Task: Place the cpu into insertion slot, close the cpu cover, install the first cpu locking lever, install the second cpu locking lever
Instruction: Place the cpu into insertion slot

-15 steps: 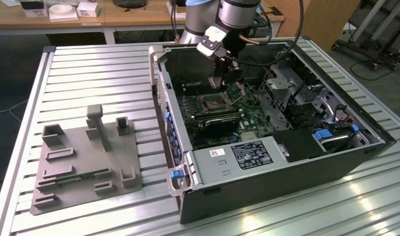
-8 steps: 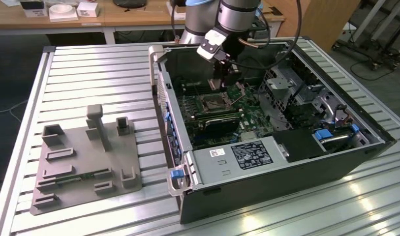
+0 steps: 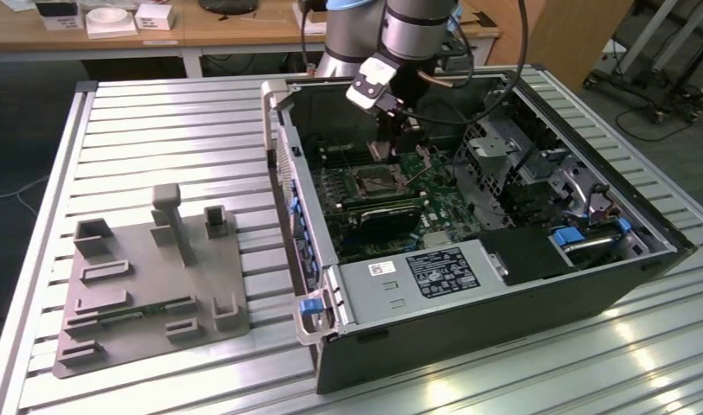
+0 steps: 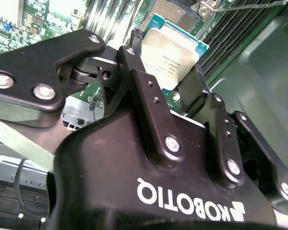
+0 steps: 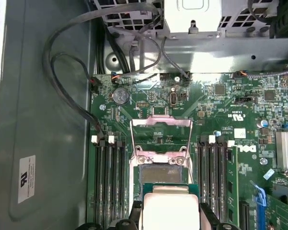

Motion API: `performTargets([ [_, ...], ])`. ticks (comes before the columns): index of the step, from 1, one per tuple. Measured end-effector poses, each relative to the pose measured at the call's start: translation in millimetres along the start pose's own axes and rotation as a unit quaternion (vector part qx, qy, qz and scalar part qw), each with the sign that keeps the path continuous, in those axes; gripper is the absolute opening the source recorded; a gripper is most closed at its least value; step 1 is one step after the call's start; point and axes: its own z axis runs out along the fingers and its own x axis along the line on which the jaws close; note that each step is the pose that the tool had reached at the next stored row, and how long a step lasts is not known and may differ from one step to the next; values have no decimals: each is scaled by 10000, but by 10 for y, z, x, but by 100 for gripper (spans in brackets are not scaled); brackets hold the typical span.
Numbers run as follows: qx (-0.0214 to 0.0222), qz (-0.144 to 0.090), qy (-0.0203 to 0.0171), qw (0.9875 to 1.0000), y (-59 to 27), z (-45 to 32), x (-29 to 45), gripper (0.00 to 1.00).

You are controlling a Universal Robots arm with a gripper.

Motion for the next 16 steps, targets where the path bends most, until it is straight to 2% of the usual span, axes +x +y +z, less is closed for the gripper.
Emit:
performTargets([
  [16, -4, 0, -2, 10000, -8, 273, 86, 54],
])
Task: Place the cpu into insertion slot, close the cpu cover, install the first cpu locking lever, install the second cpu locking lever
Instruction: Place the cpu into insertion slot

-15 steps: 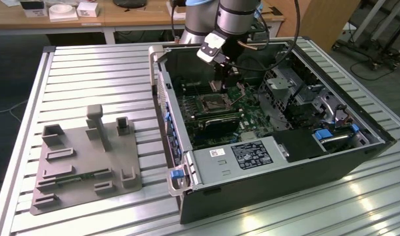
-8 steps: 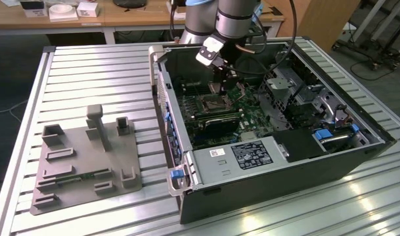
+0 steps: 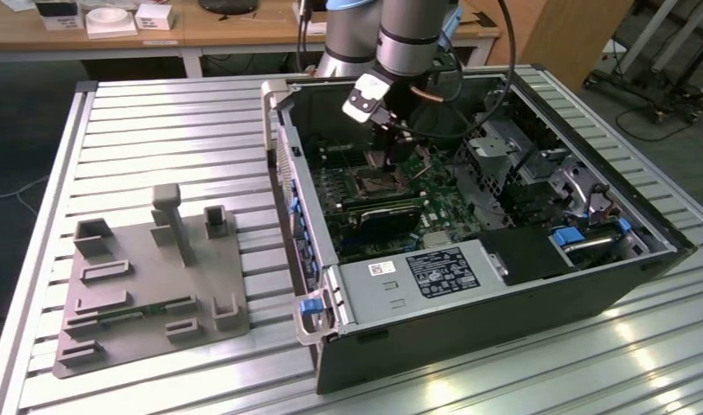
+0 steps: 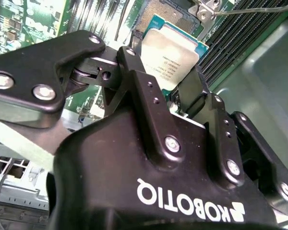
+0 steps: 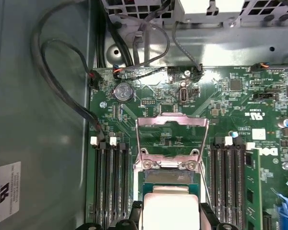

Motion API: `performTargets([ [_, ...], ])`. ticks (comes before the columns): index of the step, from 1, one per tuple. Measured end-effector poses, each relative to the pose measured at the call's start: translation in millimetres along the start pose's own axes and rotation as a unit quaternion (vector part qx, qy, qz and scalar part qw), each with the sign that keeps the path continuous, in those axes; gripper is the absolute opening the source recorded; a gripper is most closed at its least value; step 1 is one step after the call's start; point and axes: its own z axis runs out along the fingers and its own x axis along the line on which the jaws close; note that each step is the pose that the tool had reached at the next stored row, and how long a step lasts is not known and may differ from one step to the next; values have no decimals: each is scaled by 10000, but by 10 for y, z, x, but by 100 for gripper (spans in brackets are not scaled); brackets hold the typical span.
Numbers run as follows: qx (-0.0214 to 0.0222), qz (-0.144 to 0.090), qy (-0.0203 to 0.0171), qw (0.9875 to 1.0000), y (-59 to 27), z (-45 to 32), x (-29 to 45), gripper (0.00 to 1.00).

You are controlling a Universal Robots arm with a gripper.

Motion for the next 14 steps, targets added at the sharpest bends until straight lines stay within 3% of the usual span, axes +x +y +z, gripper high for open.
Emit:
performTargets([
  [14, 0, 0, 0, 10000, -2, 32, 2, 54],
])
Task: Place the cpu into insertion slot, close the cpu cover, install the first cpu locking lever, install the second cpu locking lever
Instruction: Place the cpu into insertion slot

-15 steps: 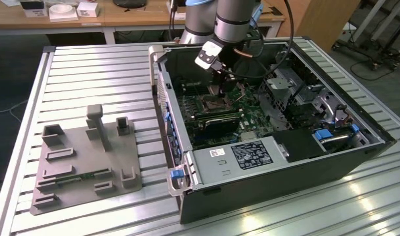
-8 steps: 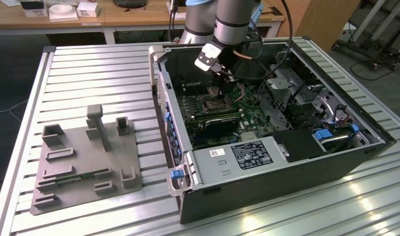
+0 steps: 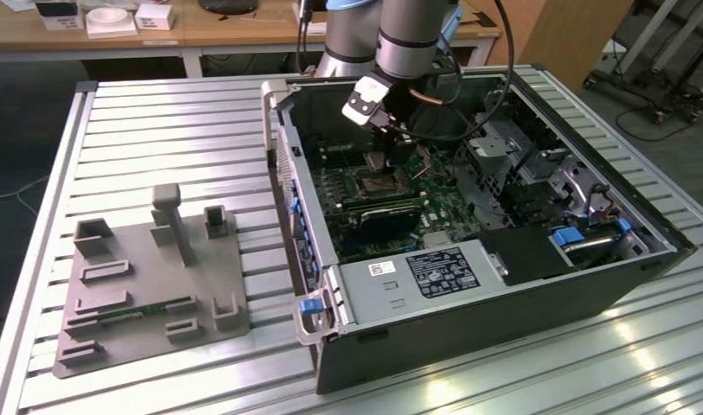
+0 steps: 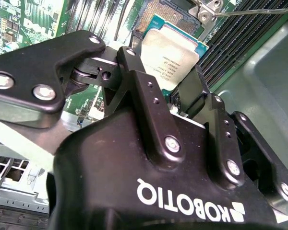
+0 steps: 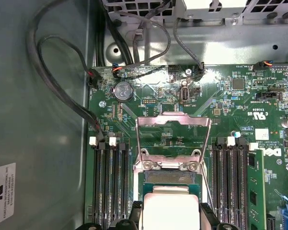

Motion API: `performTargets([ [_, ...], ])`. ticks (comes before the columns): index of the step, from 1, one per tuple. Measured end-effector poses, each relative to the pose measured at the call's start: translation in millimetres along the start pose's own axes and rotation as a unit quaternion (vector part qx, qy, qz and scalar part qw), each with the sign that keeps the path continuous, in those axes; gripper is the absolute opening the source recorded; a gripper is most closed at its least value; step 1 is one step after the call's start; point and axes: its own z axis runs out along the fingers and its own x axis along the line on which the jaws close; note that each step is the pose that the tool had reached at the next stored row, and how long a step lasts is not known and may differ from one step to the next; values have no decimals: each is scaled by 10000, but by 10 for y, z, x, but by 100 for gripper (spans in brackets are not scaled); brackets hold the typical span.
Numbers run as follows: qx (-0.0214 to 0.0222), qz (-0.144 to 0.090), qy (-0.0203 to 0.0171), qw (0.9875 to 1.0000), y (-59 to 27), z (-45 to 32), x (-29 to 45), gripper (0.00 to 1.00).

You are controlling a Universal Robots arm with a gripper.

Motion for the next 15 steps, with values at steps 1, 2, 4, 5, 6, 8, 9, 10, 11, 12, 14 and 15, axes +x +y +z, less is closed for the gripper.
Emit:
performTargets([
  [1, -2, 0, 2, 10000, 0, 4, 1, 54],
  [2, -2, 0, 0, 10000, 0, 9, 0, 54],
  [4, -1, 0, -17, 10000, -1, 24, 0, 54],
  [5, -1, -1, -35, 10000, -2, 34, 0, 54],
  [6, -2, -2, -56, 10000, -2, 47, 0, 54],
  [8, -1, -4, -93, 10000, -3, 76, 0, 54],
  [9, 0, -4, -98, 10000, -3, 93, 0, 54],
  [10, -1, -5, -97, 10000, -4, 110, -1, 54],
  [11, -1, -4, -97, 10000, -5, 124, -1, 54],
  [12, -1, -4, -97, 10000, -5, 136, -1, 54],
  [14, -1, -4, -98, 10000, -6, 157, -1, 54],
  [15, -1, -4, -98, 10000, -7, 171, -1, 54],
])
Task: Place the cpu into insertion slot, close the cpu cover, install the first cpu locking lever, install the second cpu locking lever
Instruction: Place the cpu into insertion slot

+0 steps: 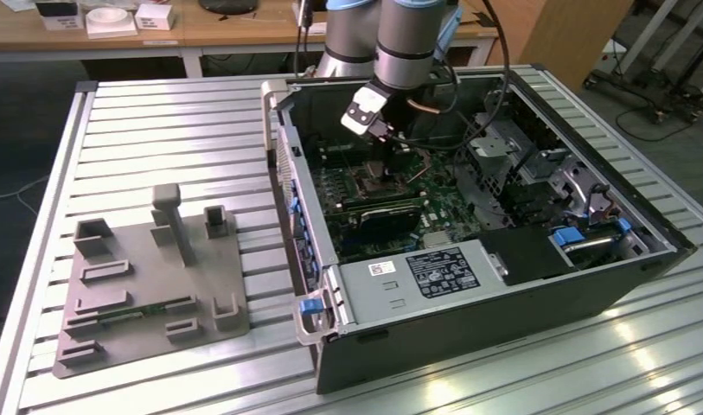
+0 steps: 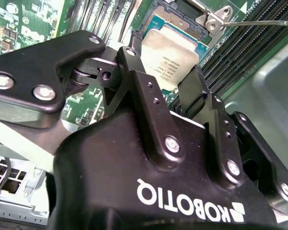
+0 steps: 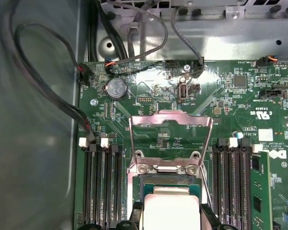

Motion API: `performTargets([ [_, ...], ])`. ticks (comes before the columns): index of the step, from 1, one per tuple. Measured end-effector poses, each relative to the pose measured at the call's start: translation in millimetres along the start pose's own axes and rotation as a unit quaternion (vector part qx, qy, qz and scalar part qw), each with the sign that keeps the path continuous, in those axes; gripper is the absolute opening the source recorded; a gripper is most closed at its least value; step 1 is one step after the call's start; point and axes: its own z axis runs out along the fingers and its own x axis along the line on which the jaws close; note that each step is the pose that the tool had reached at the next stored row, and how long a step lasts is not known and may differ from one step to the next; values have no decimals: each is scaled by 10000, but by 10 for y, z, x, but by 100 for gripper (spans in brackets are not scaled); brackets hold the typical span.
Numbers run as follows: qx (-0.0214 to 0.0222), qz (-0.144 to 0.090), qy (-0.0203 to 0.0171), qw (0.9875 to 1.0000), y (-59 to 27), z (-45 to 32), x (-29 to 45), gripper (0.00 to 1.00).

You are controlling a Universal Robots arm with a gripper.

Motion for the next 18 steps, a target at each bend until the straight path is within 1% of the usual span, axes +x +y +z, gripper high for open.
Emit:
performTargets([
  [7, 0, 0, 0, 10000, -3, 70, 2, 54],
  [18, 0, 0, 0, 10000, -4, 109, 6, 54],
])
